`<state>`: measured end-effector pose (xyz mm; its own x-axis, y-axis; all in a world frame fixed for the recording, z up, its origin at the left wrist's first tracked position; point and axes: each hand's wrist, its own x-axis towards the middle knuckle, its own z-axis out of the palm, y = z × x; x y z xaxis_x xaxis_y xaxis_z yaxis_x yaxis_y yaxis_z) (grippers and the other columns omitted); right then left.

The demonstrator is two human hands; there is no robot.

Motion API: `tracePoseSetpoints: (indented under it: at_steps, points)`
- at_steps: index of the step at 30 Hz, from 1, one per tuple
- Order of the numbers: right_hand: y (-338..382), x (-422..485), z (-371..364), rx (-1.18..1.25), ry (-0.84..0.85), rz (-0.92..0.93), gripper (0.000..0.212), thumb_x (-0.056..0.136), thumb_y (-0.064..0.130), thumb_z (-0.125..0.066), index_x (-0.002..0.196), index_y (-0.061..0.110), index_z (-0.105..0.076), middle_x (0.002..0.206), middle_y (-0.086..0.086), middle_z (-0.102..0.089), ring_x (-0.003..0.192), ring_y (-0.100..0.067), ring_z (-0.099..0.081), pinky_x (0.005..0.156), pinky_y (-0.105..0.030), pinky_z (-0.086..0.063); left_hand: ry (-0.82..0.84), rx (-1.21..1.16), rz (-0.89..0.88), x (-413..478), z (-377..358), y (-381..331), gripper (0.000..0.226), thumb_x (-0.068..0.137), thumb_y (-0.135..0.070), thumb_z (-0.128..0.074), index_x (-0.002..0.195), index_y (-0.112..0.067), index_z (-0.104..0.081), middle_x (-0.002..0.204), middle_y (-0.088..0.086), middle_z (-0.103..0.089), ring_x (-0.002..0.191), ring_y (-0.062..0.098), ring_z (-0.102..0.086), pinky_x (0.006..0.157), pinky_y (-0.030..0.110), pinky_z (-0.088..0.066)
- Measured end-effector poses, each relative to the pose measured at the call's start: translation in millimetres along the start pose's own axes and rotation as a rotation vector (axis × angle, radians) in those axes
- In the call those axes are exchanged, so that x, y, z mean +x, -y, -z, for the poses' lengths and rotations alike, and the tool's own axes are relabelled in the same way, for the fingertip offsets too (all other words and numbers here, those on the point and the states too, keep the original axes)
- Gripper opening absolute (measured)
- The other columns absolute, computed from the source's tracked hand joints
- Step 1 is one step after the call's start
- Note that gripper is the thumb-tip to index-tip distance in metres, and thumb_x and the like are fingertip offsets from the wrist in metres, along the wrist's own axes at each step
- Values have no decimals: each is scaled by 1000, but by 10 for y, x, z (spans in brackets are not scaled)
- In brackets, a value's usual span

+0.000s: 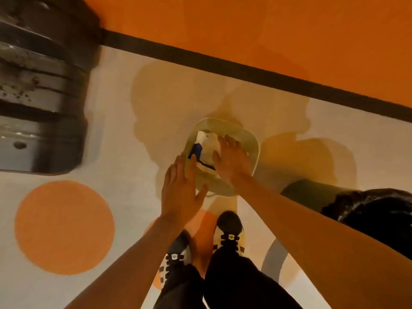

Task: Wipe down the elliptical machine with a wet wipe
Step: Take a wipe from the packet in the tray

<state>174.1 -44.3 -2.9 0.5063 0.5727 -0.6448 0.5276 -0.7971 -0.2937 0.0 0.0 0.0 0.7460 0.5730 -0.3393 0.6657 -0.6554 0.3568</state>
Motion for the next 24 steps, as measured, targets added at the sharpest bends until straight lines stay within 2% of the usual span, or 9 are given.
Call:
tracePoseSetpoints:
  at_steps: [3, 6, 9, 11, 13, 16, 17, 21, 24]
  points:
    - [-22, 175, -166, -55, -71, -13, 55, 109, 35, -45, 158, 17, -30, 158, -9, -42, 145, -32, -38, 116, -45, -37, 2, 1, 6, 31, -157, 119, 77, 105, -60, -30, 159, -5, -35, 163, 20, -36, 149, 41, -38, 119, 53, -37]
    - [-53, 213, -302, -152, -90, 4, 41, 107, 24, -50, 147, 14, -45, 143, -11, -56, 133, -32, -48, 108, -44, -43, -41, 7, -24, 16, -269, 170, 75, 105, -55, -36, 159, -4, -35, 165, 20, -35, 151, 40, -35, 120, 50, -34]
    - [-71, 216, -367, -260, -76, 46, 26, 106, 18, -49, 130, 14, -58, 127, -10, -64, 121, -32, -53, 105, -44, -42, -91, 2, -48, 11, -294, 194, 73, 106, -55, -36, 158, -5, -38, 164, 20, -36, 150, 40, -37, 119, 49, -35]
    - [-71, 215, -379, -292, -68, 55, 23, 107, 19, -47, 123, 13, -62, 121, -9, -65, 118, -31, -55, 106, -42, -40, -83, -10, -40, 24, -261, 187, 71, 106, -55, -36, 157, -6, -39, 163, 20, -38, 149, 40, -40, 117, 50, -38]
    - [-45, 149, -350, -171, -74, 49, 23, 107, 20, -46, 124, 11, -59, 118, -11, -64, 114, -31, -57, 102, -42, -41, -65, -17, -34, -5, -188, 177, 70, 106, -55, -37, 156, -6, -40, 160, 21, -41, 146, 41, -43, 115, 51, -42]
    - [40, -129, -156, 156, -30, -67, 21, 109, 18, -42, 123, 5, -49, 97, -13, -56, 89, -29, -56, 78, -42, -45, -23, 13, -30, -118, 122, 184, 71, 104, -53, -35, 154, -3, -43, 156, 25, -46, 140, 46, -49, 111, 53, -44]
    - [94, -264, -46, 260, -18, -108, 20, 109, 15, -40, 124, 5, -47, 96, -12, -53, 86, -27, -53, 76, -41, -43, -1, 29, -19, -186, 292, 175, 71, 104, -53, -33, 153, -3, -45, 154, 27, -48, 139, 47, -50, 110, 54, -45]
    - [428, -946, 542, 561, 13, -181, 18, 106, 7, -42, 122, 2, -48, 111, -12, -55, 104, -30, -56, 87, -42, -49, 101, 57, 65, -548, 1263, 54, 67, 104, -52, -31, 141, -3, -59, 144, 25, -58, 132, 47, -57, 105, 56, -50]
    - [840, -1608, 1078, 446, 18, -193, 34, 106, 25, -51, 131, 3, -51, 119, -12, -62, 109, -32, -62, 81, -34, -53, 147, 49, 116, -929, 2257, -122, 65, 103, -52, -30, 126, -5, -70, 134, 21, -66, 122, 43, -64, 98, 53, -55]
